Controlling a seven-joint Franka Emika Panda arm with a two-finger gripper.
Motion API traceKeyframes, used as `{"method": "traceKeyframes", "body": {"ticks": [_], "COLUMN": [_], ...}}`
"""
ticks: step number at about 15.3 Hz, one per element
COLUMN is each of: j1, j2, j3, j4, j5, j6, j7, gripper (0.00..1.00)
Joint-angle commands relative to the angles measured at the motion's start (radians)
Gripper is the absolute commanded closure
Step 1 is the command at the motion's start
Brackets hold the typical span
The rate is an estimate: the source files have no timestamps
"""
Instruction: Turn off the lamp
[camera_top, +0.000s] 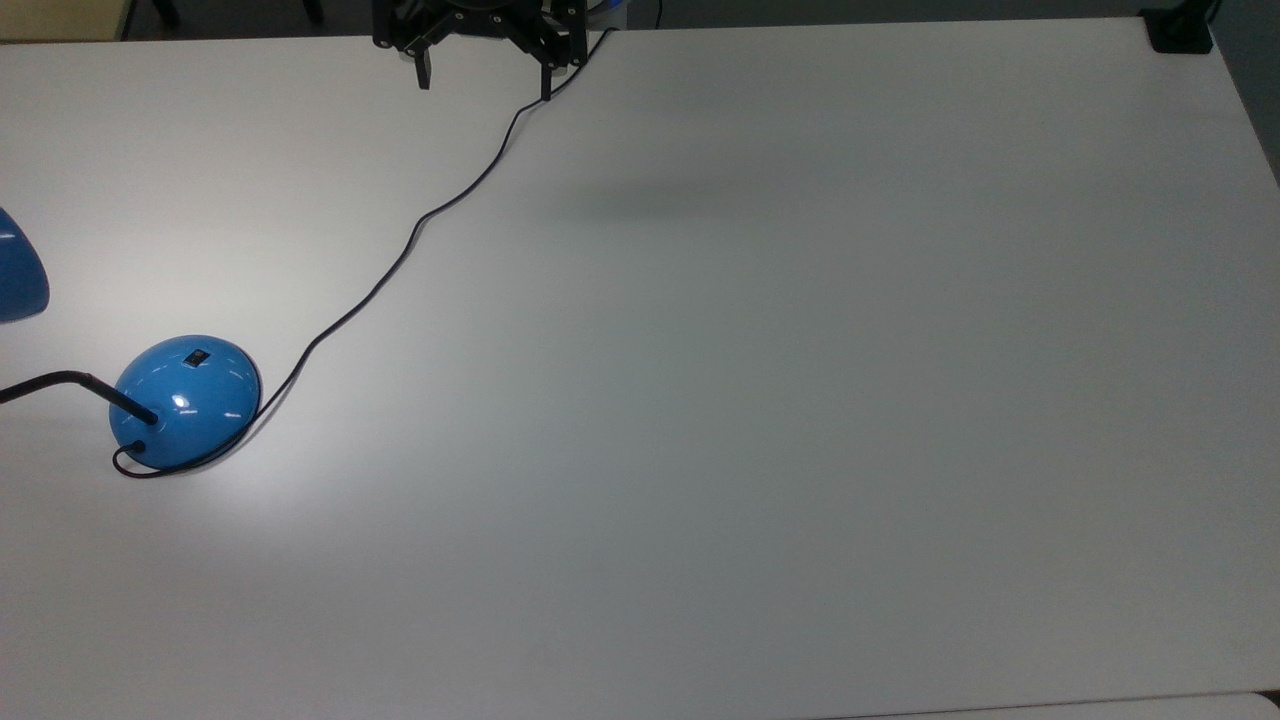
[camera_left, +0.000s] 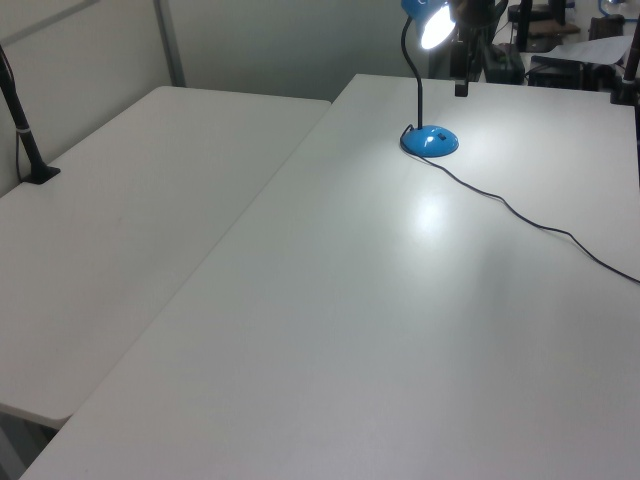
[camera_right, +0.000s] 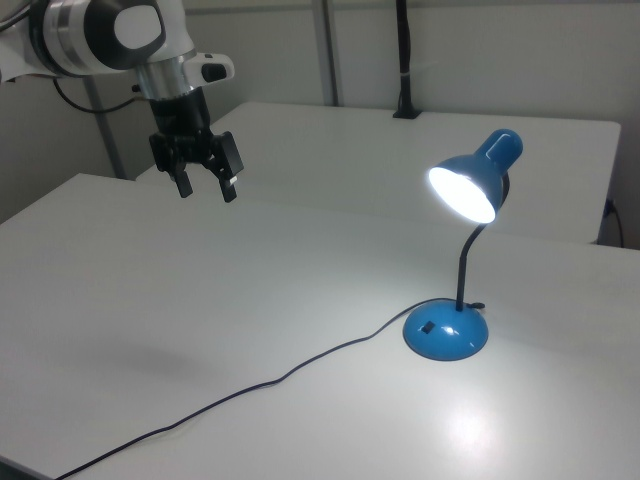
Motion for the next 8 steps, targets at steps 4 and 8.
{"method": "traceKeyframes", "body": {"ticks": [4, 8], "j1": [0.001, 0.001], "j2": [-0.008, -0.008], "j3": [-0.001, -0.001], "j4": [-0.003, -0.004], "j5": [-0.01, -0.01], "j6": [0.0, 0.0], "j7": [-0.076, -0.083], "gripper": [0.62, 1.0]}}
